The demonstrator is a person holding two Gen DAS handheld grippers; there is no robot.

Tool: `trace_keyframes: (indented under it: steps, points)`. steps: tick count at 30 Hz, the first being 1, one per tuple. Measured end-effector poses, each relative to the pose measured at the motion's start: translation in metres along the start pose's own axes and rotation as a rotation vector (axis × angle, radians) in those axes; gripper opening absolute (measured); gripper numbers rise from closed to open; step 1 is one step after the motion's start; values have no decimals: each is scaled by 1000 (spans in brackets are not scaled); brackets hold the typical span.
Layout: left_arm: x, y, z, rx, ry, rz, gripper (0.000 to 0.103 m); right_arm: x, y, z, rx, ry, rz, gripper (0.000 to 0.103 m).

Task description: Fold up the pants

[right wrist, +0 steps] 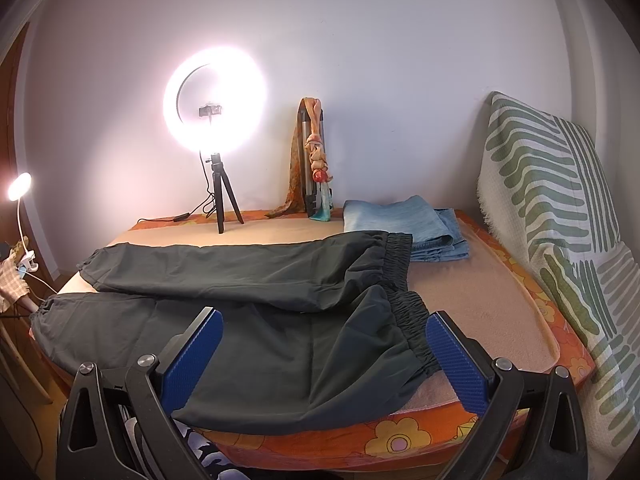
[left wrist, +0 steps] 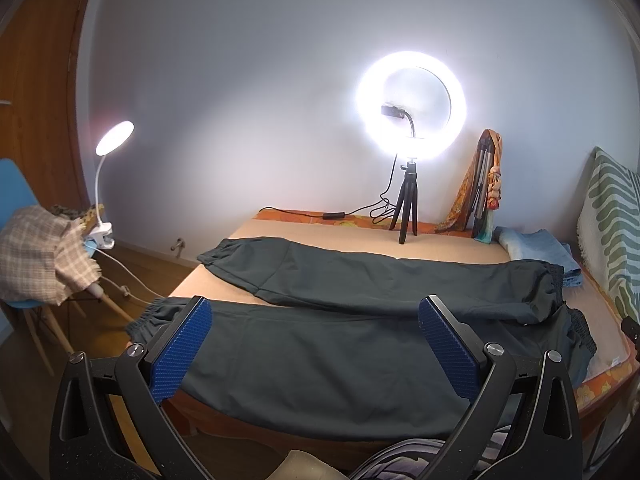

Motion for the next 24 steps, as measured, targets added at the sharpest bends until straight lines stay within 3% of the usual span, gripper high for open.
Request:
trace_keyframes:
  steps: [24]
  points:
    - [1, 2, -2, 6, 0, 1, 102, 6, 3, -5, 13, 8, -2, 103]
Point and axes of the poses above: each gripper's, at about its wrist camera, not at the fingertips, and z roughly against the way its jaws point, y to its left, x to its top, the point moved 3 cm from there along -z, roughly the way its jaws point, and after that the axes turned 7 degrees about -y, right-handed, at the moved point
